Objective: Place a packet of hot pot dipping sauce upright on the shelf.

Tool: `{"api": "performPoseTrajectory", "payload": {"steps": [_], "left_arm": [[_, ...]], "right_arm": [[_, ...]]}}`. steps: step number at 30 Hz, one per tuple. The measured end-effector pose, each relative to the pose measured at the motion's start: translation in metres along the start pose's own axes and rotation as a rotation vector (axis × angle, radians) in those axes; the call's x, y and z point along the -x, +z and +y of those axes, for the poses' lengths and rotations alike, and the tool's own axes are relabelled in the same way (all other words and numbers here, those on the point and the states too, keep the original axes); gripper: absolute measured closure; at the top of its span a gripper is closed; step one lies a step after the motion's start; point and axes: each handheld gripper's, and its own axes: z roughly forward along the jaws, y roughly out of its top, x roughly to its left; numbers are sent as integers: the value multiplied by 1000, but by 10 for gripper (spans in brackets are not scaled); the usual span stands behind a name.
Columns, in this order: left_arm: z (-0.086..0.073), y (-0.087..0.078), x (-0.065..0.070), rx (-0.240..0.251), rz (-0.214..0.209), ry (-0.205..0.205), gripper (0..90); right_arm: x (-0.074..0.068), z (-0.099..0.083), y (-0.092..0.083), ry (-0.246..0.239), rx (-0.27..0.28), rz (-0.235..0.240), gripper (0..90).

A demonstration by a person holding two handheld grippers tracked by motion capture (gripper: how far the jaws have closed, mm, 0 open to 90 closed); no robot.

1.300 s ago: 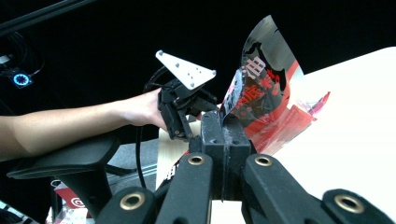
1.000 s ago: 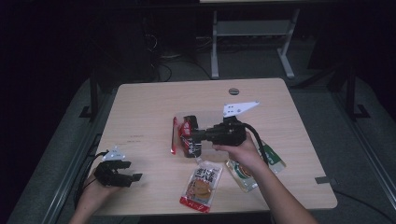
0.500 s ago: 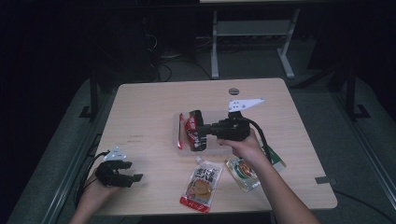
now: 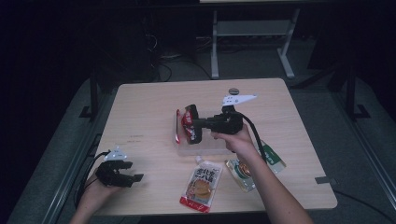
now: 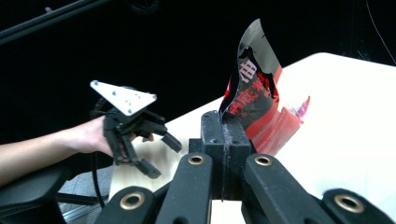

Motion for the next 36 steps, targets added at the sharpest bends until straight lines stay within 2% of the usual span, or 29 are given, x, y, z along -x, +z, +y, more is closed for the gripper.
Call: {"api": "performPoseTrajectory", "payload": {"steps": [6,15,29,36], "left_arm": [[-1,1,0,-4,-6,-9,277],[0,3,2,-6,-14,-9,277],[1,5,3,-17,-25,-2,277],[1,5,4,-18,-26,0,277]], "right_arm": [[10,-2,11,15,-15,-24,900],[17,0,28,5,-65,-69,900],[22,0,47,12,-96,-70,900],[13,3,47,1,-84,-49,900]]}}
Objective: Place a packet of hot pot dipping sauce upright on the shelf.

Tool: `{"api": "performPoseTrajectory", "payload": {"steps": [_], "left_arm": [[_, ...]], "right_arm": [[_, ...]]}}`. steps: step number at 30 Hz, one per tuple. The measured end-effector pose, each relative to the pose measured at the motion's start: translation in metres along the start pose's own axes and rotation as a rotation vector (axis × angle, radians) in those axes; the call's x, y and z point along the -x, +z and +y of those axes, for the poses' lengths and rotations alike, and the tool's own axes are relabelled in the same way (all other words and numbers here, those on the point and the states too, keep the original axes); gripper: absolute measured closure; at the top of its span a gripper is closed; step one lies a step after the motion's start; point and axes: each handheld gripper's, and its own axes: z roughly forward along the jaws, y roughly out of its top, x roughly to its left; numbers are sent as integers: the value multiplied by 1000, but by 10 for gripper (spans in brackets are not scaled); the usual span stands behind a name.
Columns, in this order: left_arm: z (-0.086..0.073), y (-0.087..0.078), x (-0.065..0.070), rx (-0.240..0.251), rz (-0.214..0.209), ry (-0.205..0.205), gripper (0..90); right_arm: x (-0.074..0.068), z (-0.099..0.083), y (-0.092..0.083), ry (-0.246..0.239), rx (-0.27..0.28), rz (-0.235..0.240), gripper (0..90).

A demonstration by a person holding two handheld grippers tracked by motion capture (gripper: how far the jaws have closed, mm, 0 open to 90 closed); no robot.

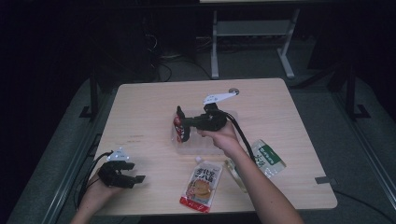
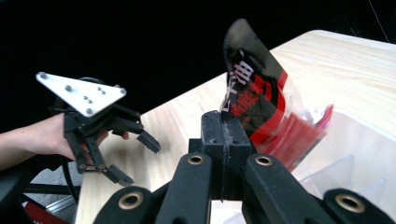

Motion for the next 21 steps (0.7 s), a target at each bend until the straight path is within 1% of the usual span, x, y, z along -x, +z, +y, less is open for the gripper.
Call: {"api": "performPoseTrajectory", "payload": {"steps": [3,5,9,11,12,13,14,15,18,20,21], "left_arm": [[0,0,1,1,0,0,277],[1,0,1,-1,1,7,277],[1,0,2,1,1,9,277],[1,1,2,0,-1,5,277],[1,1,1,-1,-1,4,277],[0,1,1,-1,-1,-2,277],[0,1,1,-1,-2,0,277],[0,1,0,-3,-2,3,277],[0,1,0,-3,-3,5,277],[0,1,1,1,-5,-1,277],[0,1,1,1,-7,0,277]], "right_arm": [[-5,0,-3,-5,-9,7,899],[-7,0,-3,-15,-18,-1,899],[-3,-4,1,-2,-29,-14,889],[0,-5,3,10,-30,-19,837],[1,-6,5,17,-28,-21,831],[2,-6,6,12,-32,-28,814],[2,-7,6,15,-26,-34,797],[3,-7,5,21,-19,-29,783],[2,-5,2,12,-8,-37,708],[1,-5,0,8,-19,-49,654],[0,-5,-1,-4,-26,-62,620]]}}
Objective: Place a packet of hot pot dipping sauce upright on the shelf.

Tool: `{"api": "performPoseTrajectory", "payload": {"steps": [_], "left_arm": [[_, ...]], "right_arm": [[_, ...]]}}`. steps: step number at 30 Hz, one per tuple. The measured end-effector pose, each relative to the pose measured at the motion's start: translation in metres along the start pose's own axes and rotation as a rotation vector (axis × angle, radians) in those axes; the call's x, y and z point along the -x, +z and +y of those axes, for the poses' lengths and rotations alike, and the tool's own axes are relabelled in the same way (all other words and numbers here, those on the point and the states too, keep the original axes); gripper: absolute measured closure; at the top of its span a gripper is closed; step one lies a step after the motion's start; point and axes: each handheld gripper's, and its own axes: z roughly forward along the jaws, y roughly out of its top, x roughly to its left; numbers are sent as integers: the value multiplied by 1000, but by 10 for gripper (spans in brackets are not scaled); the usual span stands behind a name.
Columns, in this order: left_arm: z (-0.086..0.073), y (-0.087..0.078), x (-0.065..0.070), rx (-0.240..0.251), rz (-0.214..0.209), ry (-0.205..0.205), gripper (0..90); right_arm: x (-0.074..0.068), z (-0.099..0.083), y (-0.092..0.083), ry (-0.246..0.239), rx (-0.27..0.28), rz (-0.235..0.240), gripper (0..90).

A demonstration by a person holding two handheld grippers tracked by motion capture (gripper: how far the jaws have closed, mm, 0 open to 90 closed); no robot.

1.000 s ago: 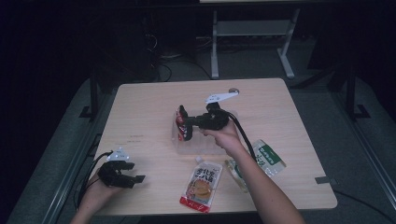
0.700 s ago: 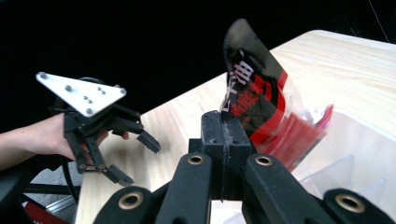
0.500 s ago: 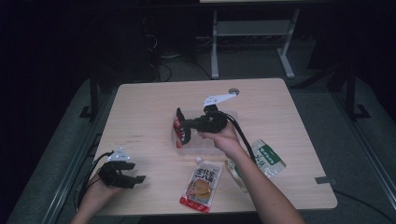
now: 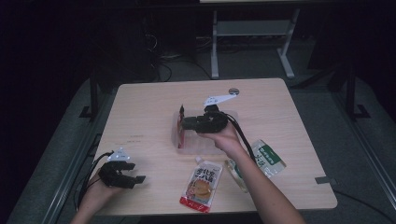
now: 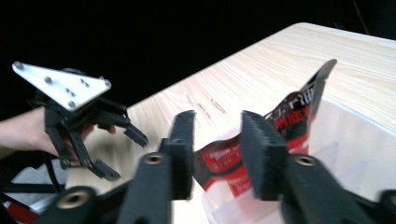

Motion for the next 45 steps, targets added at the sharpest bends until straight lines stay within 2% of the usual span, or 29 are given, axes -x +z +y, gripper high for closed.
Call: {"api": "performPoseTrajectory", "payload": {"steps": [5,8,13,16,22,26,32,36,45], "left_arm": [[1,1,0,-3,0,5,277],[1,1,0,-6,6,17,275],[1,1,1,-1,13,22,259],[1,1,2,7,9,12,253],[2,1,4,15,6,18,248],[2,-1,7,20,10,44,250],[6,-2,14,27,6,64,250],[8,0,20,30,-9,52,252],[14,3,32,19,-33,57,256]], "right_arm": [[-9,-3,-12,-55,-23,-21,484],[-13,-5,-21,-66,-39,-34,430],[-20,-14,-35,-98,-69,-64,364],[-24,-20,-43,-116,-92,-88,342],[-28,-32,-58,-152,-129,-142,332],[-30,-41,-68,-157,-150,-175,322],[-36,-56,-85,-159,-186,-188,338],[-39,-64,-95,-156,-195,-195,342],[-39,-89,-114,-125,-213,-224,332]]}}
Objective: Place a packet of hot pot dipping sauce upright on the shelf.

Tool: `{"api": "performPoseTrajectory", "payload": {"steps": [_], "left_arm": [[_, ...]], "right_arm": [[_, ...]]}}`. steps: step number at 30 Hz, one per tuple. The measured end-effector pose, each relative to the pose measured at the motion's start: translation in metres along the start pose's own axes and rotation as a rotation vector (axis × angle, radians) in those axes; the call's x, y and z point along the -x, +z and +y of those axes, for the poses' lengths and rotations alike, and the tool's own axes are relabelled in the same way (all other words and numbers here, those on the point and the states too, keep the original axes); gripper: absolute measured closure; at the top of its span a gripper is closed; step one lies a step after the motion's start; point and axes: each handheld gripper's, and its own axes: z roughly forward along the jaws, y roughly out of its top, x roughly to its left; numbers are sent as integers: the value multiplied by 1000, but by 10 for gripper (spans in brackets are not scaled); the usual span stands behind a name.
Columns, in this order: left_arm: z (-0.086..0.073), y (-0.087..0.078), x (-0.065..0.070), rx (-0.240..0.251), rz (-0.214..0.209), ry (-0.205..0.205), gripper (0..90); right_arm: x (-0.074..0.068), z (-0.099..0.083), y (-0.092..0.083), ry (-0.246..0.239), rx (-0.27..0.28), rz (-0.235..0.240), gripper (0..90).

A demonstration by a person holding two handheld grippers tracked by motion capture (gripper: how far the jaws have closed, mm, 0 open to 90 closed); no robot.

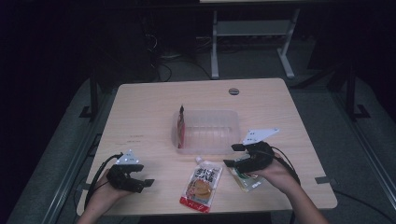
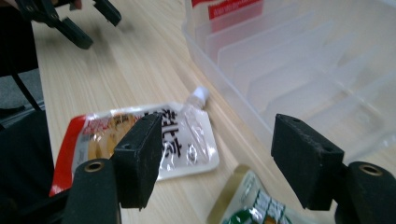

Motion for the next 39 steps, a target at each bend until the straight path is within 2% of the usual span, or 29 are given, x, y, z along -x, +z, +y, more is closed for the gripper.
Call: {"api": "performPoseTrajectory", "payload": {"steps": [7,9,13,19,22,27,35,39], "left_arm": [[8,2,12,17,-45,-2,372],[12,3,17,20,-61,11,418],[20,7,29,26,-98,32,569],[34,13,45,22,-155,59,884],[40,19,54,6,-174,76,897],[52,33,71,1,-232,112,897],[71,60,101,-3,-290,174,897],[78,74,112,-18,-312,191,897]], "right_arm": [[-1,-16,-2,12,-22,-18,323],[-2,-19,-2,18,-30,-15,317],[-3,-26,-4,20,-45,-22,313],[-3,-37,-10,36,-45,-30,312],[-4,-43,-14,47,-47,-29,311],[-5,-52,-15,63,-62,-21,307],[-6,-50,-10,51,-69,-18,304],[-7,-50,-8,56,-79,-18,300]]}}
